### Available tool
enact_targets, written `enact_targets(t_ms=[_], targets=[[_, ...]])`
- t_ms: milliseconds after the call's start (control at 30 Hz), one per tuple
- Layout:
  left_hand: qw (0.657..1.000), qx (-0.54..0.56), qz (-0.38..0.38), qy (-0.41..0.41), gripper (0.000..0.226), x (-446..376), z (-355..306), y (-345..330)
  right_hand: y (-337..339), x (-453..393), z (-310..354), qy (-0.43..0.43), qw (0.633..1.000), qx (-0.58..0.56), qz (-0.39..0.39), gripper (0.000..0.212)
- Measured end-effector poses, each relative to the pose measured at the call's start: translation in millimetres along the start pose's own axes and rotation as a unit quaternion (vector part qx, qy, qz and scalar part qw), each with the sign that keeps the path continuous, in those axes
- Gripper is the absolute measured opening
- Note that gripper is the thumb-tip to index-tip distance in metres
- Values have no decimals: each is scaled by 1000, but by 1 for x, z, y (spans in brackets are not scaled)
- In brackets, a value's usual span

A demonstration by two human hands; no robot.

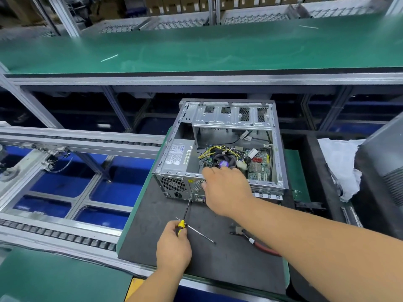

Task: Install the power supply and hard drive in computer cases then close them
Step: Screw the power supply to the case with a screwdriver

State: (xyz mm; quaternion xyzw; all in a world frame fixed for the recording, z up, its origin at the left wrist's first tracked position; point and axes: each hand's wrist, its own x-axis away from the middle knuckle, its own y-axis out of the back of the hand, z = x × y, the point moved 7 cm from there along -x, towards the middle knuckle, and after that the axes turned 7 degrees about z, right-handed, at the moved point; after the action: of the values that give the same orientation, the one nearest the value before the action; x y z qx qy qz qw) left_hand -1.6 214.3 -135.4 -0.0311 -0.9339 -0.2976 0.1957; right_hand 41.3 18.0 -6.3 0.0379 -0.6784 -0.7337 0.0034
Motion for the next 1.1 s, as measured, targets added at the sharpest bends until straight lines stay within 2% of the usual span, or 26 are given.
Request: enact_targets(t_ms=[133,200,267,300,367,400,467,500,600,700,767,833,933,1033,1100], targets=[[996,-75,6,-40,16,0,-3,15,7,3,0,26,998,-55,8,29],[994,-95,-1,-62,16,-2,5,33,20,23,2,76,983,-160,-57,38],[988,-117,-21,-98,19,-3,13,54,23,62,-4,119,955,-218,-160,30],[985,-127,-37,-112,20,-5,19,63,11,83,-7,122,954,-218,-166,25],[982,-144,-64,-102,24,-14,30,75,-30,114,-21,62,979,-175,-87,26],[983,-149,-71,-78,28,-20,34,77,-54,124,-34,-7,990,-138,-27,33],[986,-145,-74,-29,37,-30,35,77,-92,141,-60,-134,983,-74,97,54],[987,-140,-73,-16,39,-33,32,76,-103,147,-71,-169,975,-52,136,64],[989,-131,-56,-26,40,-40,21,73,-109,154,-87,-171,974,-3,147,71],[989,-140,-34,-41,43,-50,18,72,-100,153,-82,-148,983,43,103,45],[988,-144,-31,-37,43,-55,20,75,-98,154,-77,-145,980,28,136,40],[990,-129,-34,-36,43,-60,18,80,-96,159,-77,-163,974,-31,151,35],[993,-86,-67,-50,43,-65,-3,94,-72,164,-67,-193,956,-186,116,22],[980,68,-88,-166,26,-50,-67,106,-33,159,-55,-179,942,-275,68,32],[949,163,-44,-268,19,-27,-129,106,1,146,-54,-156,940,-301,29,37]])
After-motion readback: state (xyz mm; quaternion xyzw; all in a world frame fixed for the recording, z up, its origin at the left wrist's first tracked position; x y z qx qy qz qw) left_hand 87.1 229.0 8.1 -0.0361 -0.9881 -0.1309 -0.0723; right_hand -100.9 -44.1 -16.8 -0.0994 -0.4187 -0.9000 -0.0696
